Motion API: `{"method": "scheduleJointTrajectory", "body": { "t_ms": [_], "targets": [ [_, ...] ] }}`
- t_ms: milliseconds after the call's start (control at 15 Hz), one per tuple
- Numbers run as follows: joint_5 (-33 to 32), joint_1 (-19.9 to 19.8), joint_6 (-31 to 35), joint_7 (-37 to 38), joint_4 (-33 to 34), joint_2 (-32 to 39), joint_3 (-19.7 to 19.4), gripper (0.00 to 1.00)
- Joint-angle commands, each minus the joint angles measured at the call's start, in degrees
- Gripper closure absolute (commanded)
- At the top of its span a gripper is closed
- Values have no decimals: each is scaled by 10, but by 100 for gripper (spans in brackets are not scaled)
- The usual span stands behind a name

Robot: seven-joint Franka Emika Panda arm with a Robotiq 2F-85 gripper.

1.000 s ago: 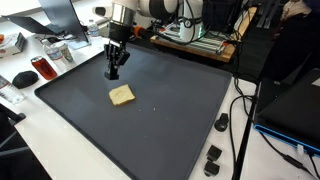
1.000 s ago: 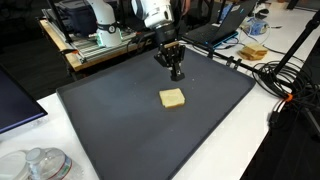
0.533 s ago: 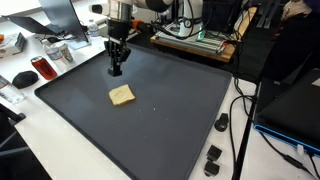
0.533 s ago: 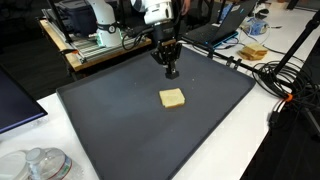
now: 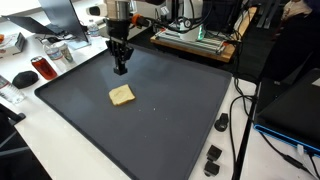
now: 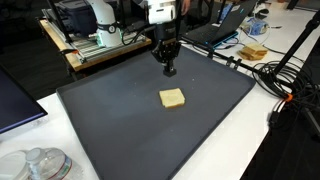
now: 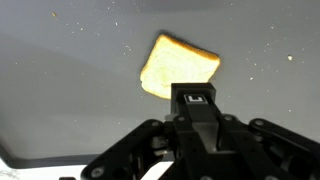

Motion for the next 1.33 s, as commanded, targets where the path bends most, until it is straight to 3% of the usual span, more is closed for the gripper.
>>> {"method": "scheduleJointTrajectory", "body": {
  "t_ms": [0,467,1267],
  "targets": [
    [-14,-37,-67,8,33,0,40,95],
    [-10,-63,-116,10,88,52,65,95],
    [-15,-64,-71,30,128,156,62,95]
  ]
}}
